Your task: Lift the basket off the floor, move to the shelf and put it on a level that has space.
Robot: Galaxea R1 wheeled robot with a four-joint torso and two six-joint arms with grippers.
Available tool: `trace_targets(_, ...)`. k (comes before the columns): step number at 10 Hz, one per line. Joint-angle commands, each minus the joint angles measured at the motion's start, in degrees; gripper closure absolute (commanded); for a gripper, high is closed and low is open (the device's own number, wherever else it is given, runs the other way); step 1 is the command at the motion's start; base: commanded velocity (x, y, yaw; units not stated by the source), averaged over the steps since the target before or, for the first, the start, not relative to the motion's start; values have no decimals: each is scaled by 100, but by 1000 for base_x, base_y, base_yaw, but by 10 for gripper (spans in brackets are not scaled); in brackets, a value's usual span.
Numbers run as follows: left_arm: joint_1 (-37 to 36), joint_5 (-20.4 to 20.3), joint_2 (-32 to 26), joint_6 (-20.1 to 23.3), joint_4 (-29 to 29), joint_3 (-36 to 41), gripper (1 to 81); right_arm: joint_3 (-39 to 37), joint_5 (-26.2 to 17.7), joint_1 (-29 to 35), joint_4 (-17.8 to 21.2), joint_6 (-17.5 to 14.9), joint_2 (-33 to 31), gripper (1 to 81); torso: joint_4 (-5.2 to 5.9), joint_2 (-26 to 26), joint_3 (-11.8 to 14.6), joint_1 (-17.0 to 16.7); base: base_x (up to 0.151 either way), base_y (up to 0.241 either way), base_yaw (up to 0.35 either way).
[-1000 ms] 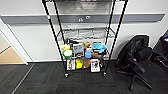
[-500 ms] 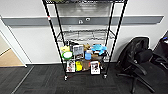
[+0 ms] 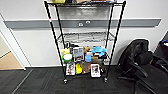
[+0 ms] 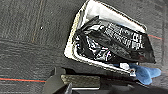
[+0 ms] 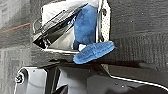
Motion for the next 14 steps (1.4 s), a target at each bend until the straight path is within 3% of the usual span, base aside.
trace_targets(1,-301,331,-60,-10,-34,70,10,57,-333,333,89,16,-41,10,0,-566,-531,365,0,0,0)
trace_targets(3,-301,331,-87,-10,-34,70,10,57,-333,359,89,16,-41,10,0,-849,-707,540,0,0,0)
trace_targets(5,-345,331,-148,-10,-25,70,10,57,-333,429,89,7,-41,10,0,-1228,-1061,782,0,0,0)
trace_targets(6,-397,331,-183,-10,-34,61,10,57,-333,500,98,16,-32,10,0,-1416,-699,900,0,0,0)
trace_targets(9,-617,340,-254,-10,-51,26,10,-30,-614,798,107,16,117,10,0,-1915,-854,1217,0,0,0)
trace_targets(14,-969,665,-280,-28,-60,-27,10,-523,-896,1150,133,16,495,10,0,-2905,-861,1842,0,0,0)
